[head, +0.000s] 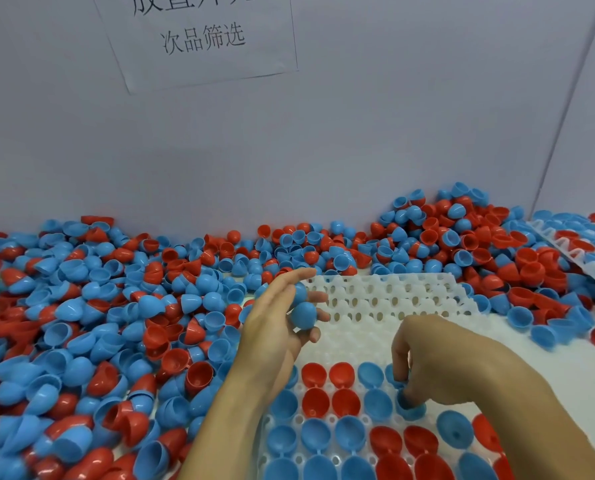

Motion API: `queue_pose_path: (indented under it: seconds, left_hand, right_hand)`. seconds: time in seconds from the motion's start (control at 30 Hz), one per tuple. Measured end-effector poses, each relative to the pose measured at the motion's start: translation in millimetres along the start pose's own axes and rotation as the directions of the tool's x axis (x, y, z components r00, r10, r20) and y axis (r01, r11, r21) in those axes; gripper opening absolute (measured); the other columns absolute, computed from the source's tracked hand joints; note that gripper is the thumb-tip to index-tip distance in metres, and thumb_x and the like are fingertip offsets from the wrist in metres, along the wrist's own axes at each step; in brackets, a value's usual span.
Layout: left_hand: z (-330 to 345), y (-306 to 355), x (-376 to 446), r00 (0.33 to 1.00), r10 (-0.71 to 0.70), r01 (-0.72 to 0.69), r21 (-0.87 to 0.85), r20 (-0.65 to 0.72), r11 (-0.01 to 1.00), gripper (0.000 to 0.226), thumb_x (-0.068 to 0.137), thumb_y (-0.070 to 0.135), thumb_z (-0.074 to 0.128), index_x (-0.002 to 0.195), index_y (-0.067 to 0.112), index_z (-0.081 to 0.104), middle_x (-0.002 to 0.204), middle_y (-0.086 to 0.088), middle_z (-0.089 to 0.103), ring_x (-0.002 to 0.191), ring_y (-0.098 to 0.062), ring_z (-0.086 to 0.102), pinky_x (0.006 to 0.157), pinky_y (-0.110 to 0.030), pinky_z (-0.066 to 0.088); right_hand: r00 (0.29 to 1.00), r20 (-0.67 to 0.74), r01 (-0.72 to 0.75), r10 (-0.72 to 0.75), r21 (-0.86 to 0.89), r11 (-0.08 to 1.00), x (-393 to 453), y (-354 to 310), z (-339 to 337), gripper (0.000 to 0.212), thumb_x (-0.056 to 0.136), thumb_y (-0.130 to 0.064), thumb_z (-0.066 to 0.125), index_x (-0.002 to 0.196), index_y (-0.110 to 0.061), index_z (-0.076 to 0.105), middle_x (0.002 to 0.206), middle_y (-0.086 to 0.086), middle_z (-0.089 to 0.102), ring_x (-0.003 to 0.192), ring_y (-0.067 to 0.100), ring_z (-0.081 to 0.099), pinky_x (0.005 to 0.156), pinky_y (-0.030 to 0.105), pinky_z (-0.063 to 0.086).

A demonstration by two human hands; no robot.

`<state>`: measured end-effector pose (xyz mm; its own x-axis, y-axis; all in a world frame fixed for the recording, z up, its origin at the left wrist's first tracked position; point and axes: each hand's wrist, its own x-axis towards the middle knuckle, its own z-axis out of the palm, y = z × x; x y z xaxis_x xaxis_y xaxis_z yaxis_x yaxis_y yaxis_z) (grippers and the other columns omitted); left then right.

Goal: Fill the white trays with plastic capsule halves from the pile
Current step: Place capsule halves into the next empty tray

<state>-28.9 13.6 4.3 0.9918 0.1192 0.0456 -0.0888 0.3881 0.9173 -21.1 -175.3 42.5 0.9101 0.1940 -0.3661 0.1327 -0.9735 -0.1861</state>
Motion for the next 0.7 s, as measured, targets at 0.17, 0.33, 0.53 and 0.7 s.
queue_pose_path:
  seconds: [0.17,0.33,0.53,0.7]
  left_hand:
    - [0,0,1,0.999,0.025,-0.025,0.023,-0.019,0.999,0.032,0.107,0.012,0.041,0.124,0.027,0.064,0.102,-0.020,0.074,0.075,-0.024,0.069,0.055,-0.026,0.053]
    - [-3,-3,1,0.999,0.048,-0.047,0.062,-0.013,0.997,0.028,0.100,0.016,0.056,0.126,0.027,0.054,0.101,-0.013,0.076,0.081,-0.025,0.072,0.059,-0.027,0.054]
    - [-6,-5,3,0.996,0.065,-0.052,0.181,-0.061,0.982,0.039,0.066,0.038,0.081,0.102,0.029,0.069,0.090,-0.002,0.076,0.076,-0.017,0.071,0.060,-0.025,0.053]
    - [-5,-7,3,0.996,0.094,-0.094,0.263,0.012,0.960,0.037,0.059,0.051,0.084,0.092,0.043,0.068,0.075,0.007,0.070,0.067,-0.012,0.067,0.059,-0.026,0.051]
  right_hand:
    - [1.000,0.010,-0.012,0.012,-0.002,1.000,-2,-1,-1,0.014,0.078,-0.018,0.081,0.089,-0.024,0.074,0.091,-0.008,0.069,0.083,0.012,0.067,0.079,0.030,0.060]
    - [0.999,0.007,0.044,-0.044,0.032,0.999,-10,5,-7,0.021,0.084,-0.016,0.075,0.098,-0.031,0.070,0.086,-0.014,0.060,0.075,0.004,0.060,0.056,0.014,0.043]
    - [0.856,-0.439,0.370,-0.275,0.148,0.917,-2,-1,-4,0.036,0.089,-0.036,0.069,0.119,-0.046,0.052,0.087,-0.015,0.058,0.080,0.001,0.059,0.066,0.017,0.048]
    - [0.708,-0.595,0.633,-0.381,0.294,0.716,7,-29,12,0.058,0.075,-0.048,0.077,0.124,-0.054,0.045,0.099,-0.022,0.058,0.095,-0.007,0.060,0.074,0.014,0.054]
